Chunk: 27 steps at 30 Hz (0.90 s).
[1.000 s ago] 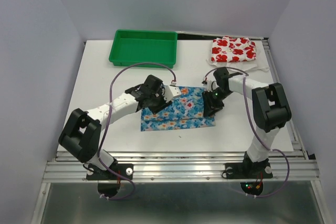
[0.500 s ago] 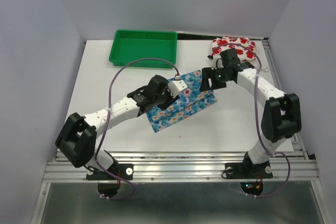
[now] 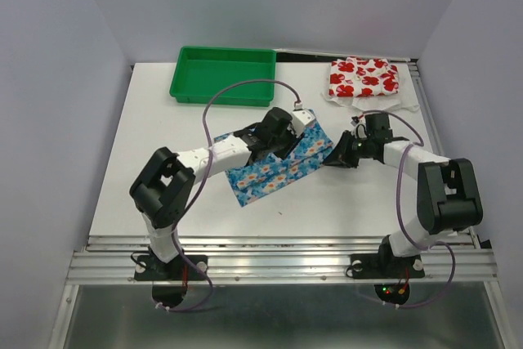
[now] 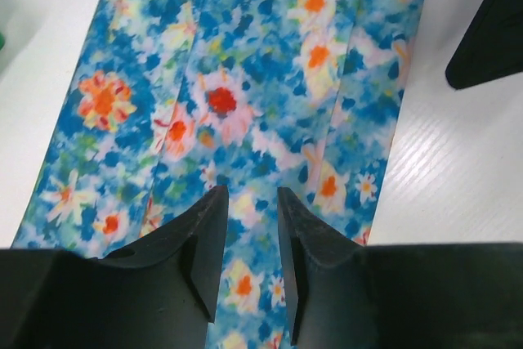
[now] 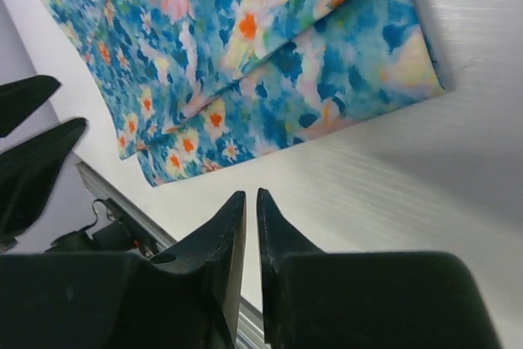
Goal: Fold and stack the skirts
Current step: Fold the skirt
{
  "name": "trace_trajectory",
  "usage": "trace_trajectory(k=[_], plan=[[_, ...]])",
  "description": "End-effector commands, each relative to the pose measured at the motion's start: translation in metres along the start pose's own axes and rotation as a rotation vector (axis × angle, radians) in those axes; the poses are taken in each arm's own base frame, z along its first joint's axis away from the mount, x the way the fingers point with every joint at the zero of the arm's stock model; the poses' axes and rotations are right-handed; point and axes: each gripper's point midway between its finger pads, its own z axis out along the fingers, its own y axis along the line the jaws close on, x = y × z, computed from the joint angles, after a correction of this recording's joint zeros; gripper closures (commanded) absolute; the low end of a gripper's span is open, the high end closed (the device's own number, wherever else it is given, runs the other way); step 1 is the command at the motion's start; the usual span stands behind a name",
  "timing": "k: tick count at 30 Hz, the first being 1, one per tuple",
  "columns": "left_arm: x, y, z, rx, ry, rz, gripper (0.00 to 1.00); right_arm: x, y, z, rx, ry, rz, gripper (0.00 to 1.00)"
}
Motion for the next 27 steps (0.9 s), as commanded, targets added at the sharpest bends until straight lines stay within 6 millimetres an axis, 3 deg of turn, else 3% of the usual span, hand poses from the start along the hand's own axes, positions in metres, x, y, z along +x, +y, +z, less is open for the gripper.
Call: trace_trajectory(k=[1, 4, 9, 13, 20, 27], plan=[[-0.029, -0.019, 0.012, 0.019, -0.046, 0.053, 0.52, -0.031, 0.036, 0.006, -0.175, -0.122, -0.043, 0.86], [-0.017, -0.024, 0.024, 0.024, 0.004, 0.066, 0.52, -0.03, 0.033, 0.011, -0.192, -0.122, -0.042, 0.87], [-0.011, -0.027, 0.038, 0.027, 0.026, 0.073, 0.53, -0.023, 0.011, 0.024, -0.143, -0.119, -0.024, 0.89], [-0.005, -0.03, 0.046, 0.035, 0.053, 0.106, 0.48, -0.02, -0.005, 0.037, -0.114, -0.095, -0.005, 0.91], [0.008, -0.035, 0.05, 0.062, 0.096, 0.13, 0.48, -0.012, -0.028, 0.05, -0.053, -0.064, 0.031, 0.94], [0.017, -0.044, 0.052, 0.108, 0.116, 0.133, 0.51, -0.01, -0.036, 0.056, -0.026, -0.047, 0.053, 0.96]])
